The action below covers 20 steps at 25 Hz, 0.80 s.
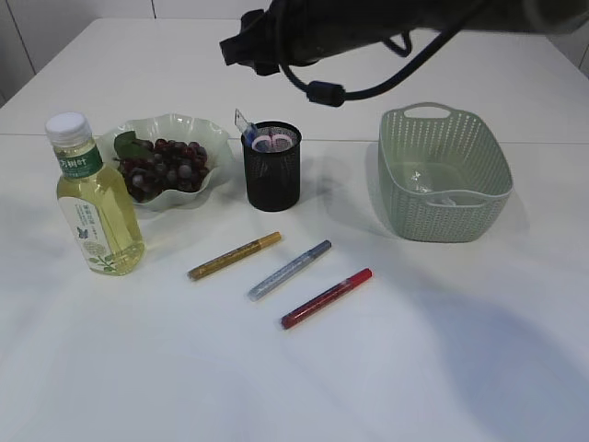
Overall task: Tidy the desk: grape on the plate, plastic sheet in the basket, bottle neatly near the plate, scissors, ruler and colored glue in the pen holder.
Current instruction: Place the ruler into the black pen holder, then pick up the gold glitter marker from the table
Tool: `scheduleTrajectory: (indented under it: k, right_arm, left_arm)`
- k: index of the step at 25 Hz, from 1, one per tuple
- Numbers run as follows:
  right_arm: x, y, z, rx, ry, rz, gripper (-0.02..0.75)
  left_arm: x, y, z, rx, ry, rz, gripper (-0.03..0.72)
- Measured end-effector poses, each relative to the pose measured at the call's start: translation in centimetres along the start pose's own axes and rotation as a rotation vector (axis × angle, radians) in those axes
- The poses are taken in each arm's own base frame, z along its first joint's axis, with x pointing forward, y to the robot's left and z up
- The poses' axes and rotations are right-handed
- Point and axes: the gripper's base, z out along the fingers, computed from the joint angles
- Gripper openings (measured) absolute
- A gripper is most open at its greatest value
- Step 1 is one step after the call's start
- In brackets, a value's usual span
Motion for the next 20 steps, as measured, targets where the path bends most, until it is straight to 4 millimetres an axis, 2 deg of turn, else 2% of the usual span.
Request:
scheduleTrajectory:
  k: [7,11,13,16,20]
  right_arm:
    - [-3.7,1.0,-9.7,-0.096,0.191,-0.05,0.378]
    - [-4.2,1.4,-14.2,-0.123,0.318,-0.029,0.378]
    - [-3.7,1.5,-16.0,-0.13,0.422,-0.014,0.378]
    - [-2.6,1.5,-17.3,-0.129,0.583,0.007,0.378]
    - [-1.7,1.4,-17.4,-0.1,0.646,0.046,0.378]
  left_arm:
    - [0.0,0.1,0.1,-0.013,0.001,0.004,0.248]
    - [0.0,0.1,0.1,-0.013,0.001,0.004,0.245]
    - [0.0,0.1,0.1,-0.013,0.001,0.004,0.245]
    - [0.0,0.1,0.1,-0.013,0.001,0.004,0.244]
    - [-0.1,0.1,0.3,-0.01,0.008,0.003,0.244]
